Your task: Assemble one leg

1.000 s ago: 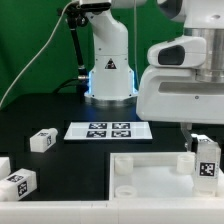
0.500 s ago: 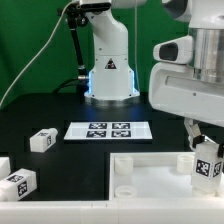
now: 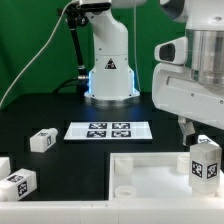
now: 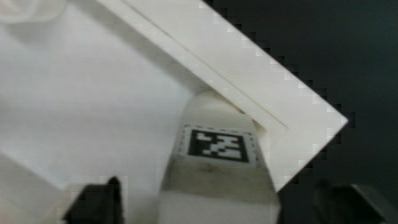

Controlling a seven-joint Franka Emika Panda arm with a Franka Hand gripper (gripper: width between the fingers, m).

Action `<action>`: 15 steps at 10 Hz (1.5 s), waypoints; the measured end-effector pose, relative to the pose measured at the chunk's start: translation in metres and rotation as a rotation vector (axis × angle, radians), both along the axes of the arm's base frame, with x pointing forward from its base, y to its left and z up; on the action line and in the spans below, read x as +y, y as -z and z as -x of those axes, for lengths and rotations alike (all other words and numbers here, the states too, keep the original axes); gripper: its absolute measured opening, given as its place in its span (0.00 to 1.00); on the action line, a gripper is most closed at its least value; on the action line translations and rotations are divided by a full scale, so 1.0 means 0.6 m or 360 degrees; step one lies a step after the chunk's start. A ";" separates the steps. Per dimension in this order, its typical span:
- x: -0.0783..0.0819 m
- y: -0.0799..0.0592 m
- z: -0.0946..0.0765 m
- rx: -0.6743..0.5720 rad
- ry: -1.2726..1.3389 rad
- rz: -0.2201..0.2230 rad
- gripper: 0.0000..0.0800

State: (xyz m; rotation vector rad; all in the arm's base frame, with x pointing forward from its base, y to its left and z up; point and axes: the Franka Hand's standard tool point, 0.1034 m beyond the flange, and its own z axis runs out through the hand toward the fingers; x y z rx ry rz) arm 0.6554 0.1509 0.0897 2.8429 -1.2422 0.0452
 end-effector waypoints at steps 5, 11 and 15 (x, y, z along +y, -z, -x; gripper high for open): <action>0.003 0.000 -0.002 0.0015 -0.0697 0.0019 0.81; -0.010 0.001 -0.007 0.0038 -0.1488 0.0034 0.81; -0.019 0.000 -0.010 0.0059 -0.1929 0.0046 0.81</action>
Offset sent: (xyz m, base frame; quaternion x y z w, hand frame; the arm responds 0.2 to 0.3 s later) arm 0.0000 0.0000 0.0000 0.0000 0.0000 -0.1296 0.9916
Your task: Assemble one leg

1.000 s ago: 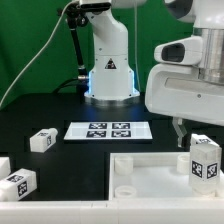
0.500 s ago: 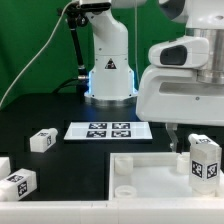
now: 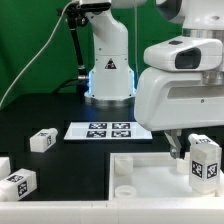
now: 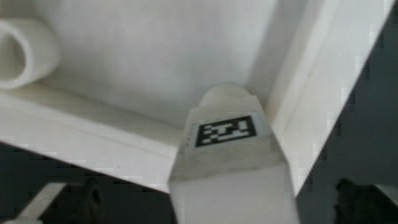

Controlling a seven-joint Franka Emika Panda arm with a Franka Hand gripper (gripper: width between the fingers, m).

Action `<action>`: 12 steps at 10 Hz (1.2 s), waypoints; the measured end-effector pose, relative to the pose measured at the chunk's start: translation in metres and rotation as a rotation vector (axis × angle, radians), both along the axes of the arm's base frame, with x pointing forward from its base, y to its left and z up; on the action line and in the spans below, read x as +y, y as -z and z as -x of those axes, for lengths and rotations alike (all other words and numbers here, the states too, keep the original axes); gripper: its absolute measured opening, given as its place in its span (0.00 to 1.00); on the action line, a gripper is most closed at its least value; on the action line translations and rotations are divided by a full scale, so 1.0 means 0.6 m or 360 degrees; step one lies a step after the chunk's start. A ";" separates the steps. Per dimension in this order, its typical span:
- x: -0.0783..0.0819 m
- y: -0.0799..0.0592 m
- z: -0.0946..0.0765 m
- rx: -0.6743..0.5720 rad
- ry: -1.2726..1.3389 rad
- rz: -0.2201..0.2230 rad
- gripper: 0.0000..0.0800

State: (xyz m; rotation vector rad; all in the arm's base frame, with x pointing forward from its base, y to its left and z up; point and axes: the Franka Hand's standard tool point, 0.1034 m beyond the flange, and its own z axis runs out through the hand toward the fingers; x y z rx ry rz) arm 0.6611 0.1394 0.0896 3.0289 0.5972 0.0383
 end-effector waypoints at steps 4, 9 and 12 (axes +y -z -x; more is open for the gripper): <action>-0.004 0.001 0.000 0.0002 -0.0085 0.0020 0.59; -0.003 0.001 0.000 0.0000 -0.0001 0.0015 0.36; -0.002 0.002 0.001 -0.0023 0.0458 -0.0001 0.36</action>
Offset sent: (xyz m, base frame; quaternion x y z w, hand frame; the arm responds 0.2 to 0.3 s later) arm 0.0000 0.0000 0.0000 0.0000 0.0000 0.0000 1.0000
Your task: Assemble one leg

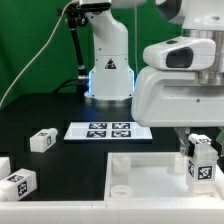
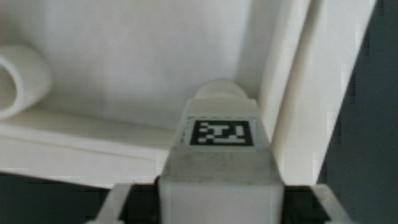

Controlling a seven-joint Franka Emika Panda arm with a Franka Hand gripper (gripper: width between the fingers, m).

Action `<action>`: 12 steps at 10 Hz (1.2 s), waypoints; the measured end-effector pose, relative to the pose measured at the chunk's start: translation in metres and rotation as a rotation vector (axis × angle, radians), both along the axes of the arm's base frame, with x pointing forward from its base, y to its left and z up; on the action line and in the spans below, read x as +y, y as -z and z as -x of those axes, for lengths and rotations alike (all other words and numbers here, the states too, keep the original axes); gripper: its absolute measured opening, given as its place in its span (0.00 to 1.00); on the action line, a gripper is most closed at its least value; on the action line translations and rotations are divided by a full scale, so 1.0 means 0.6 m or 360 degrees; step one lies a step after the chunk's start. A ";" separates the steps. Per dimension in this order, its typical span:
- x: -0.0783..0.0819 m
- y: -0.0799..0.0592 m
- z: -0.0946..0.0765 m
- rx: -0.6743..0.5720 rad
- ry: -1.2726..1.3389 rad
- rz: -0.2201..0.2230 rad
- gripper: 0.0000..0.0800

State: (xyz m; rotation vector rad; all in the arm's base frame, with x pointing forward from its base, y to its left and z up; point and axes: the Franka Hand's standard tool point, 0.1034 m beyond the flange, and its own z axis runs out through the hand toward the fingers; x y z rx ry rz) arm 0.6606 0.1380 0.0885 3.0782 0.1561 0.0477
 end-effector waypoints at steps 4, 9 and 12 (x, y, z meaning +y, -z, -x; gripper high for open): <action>0.003 0.002 0.001 -0.0033 0.0763 -0.0044 0.36; 0.009 0.003 0.002 -0.0021 0.1653 -0.0074 0.36; 0.009 0.004 0.002 -0.0018 0.1896 -0.0084 0.36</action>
Offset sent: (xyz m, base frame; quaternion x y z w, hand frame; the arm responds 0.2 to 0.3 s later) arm -0.0055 0.0055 -0.0196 0.0321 -0.0536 0.2560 0.9647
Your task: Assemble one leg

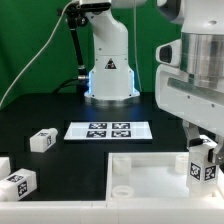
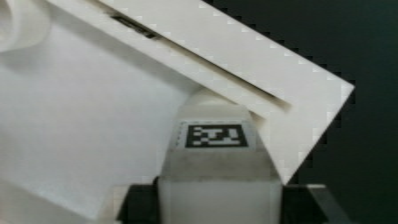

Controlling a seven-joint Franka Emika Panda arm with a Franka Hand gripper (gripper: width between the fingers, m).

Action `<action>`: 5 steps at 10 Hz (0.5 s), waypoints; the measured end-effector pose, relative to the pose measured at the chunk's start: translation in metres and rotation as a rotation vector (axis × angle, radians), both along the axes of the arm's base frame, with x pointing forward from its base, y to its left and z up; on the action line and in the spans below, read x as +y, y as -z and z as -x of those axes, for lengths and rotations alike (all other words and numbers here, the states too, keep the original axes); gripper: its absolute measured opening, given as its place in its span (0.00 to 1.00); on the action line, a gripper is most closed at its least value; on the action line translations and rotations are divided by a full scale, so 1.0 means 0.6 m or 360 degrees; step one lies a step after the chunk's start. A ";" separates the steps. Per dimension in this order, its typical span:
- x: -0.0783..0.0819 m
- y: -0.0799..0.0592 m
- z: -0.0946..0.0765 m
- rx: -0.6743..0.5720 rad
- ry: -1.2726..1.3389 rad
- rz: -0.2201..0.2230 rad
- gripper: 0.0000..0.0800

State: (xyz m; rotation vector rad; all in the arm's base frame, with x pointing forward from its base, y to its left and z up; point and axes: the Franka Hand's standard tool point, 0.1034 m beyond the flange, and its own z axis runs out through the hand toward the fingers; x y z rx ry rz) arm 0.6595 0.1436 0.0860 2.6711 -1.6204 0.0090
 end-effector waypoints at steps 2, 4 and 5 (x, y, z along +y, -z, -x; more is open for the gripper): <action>0.000 0.000 0.000 0.0002 -0.0084 0.0000 0.73; 0.002 -0.005 -0.002 -0.0001 -0.0318 0.0032 0.79; 0.006 -0.005 -0.001 0.0001 -0.0543 0.0073 0.79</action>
Offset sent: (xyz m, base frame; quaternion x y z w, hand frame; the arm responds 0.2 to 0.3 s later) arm 0.0013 -0.0004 0.0112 -0.0300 0.0338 -0.1698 0.9844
